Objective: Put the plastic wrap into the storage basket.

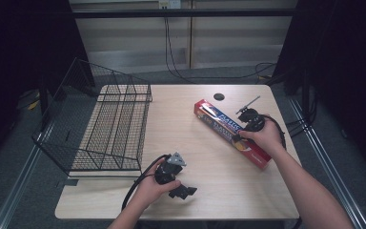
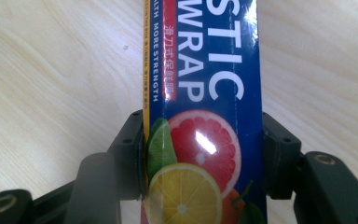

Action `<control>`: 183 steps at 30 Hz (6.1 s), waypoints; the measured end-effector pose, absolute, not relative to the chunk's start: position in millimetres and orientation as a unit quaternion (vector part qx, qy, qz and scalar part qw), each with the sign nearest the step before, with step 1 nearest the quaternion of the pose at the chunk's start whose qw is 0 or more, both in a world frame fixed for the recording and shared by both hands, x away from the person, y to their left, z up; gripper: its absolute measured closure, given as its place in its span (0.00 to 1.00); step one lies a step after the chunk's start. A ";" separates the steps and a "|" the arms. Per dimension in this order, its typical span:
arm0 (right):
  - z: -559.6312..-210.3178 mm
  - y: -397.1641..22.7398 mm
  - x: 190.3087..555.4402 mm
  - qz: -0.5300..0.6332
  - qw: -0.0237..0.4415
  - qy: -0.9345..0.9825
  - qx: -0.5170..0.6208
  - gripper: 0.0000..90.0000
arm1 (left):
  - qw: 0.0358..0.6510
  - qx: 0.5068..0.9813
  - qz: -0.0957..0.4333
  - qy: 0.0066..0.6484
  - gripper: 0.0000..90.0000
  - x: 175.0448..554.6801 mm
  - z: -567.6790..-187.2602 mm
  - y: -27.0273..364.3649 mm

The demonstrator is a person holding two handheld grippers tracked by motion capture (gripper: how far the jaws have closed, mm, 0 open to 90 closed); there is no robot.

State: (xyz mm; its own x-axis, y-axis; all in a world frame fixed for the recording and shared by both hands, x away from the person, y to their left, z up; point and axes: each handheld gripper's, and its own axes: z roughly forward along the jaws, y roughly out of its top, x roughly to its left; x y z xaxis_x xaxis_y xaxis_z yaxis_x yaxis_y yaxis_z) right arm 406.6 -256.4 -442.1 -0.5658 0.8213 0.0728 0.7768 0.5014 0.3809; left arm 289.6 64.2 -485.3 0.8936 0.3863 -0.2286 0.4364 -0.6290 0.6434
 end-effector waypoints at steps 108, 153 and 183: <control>-362.5 -249.1 323.1 0.357 0.112 0.900 0.223 0.04 | 0.160 0.954 -0.026 0.250 0.49 389.6 -355.7 8.9; -427.0 -257.9 295.9 0.387 0.108 0.853 0.333 0.04 | 0.175 0.892 0.008 0.418 0.49 419.8 -303.4 68.2; -431.8 -260.9 295.7 0.393 0.100 0.849 0.338 0.03 | 0.172 0.844 0.044 0.506 0.49 430.3 -269.4 119.9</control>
State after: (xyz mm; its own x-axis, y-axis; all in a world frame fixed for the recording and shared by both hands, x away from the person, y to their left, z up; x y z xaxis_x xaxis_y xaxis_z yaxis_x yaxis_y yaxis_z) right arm 295.7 -260.9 -431.8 -0.7510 0.6532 0.0962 0.4964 0.4625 0.7347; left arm 430.3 119.9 -269.4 0.4846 0.8690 -0.0994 0.8386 -0.4293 0.3352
